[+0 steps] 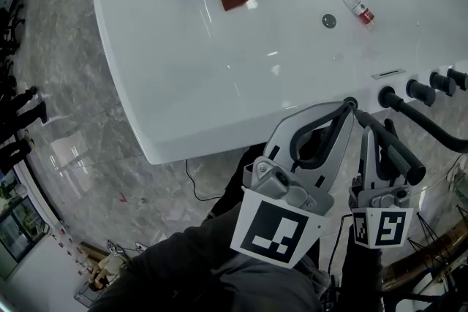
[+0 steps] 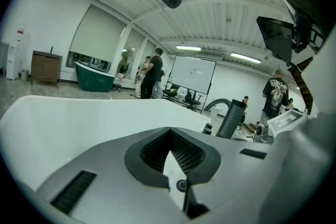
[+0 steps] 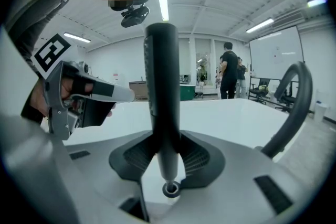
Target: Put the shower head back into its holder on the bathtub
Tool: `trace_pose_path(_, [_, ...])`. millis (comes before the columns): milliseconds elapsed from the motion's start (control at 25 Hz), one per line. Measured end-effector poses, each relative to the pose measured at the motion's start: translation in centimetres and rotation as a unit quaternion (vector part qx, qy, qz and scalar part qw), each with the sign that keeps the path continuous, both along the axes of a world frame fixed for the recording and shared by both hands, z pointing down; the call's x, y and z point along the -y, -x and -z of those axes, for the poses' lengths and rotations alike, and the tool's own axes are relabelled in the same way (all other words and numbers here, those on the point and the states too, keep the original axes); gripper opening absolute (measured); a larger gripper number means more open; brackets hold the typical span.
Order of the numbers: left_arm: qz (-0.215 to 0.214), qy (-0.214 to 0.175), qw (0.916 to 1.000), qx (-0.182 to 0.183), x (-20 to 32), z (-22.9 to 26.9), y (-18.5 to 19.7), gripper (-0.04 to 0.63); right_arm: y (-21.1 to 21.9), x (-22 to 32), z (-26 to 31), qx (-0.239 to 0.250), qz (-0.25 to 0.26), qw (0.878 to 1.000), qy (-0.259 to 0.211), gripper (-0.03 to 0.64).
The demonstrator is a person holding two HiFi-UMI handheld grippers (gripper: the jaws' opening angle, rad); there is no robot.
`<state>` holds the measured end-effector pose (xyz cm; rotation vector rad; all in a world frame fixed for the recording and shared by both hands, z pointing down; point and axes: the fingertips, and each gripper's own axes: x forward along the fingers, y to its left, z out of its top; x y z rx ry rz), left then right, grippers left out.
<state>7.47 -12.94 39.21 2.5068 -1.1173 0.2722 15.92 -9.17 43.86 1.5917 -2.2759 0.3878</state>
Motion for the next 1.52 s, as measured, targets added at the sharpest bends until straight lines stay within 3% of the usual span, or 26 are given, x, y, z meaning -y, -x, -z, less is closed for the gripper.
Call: trace_pose_path(1520, [-0.005,0.034,0.9993,0.015,1.1,-4.0,0.1,0.003,-0.4,0.0,-6.7,-0.012,-0.008,0.999,0.045,0.141])
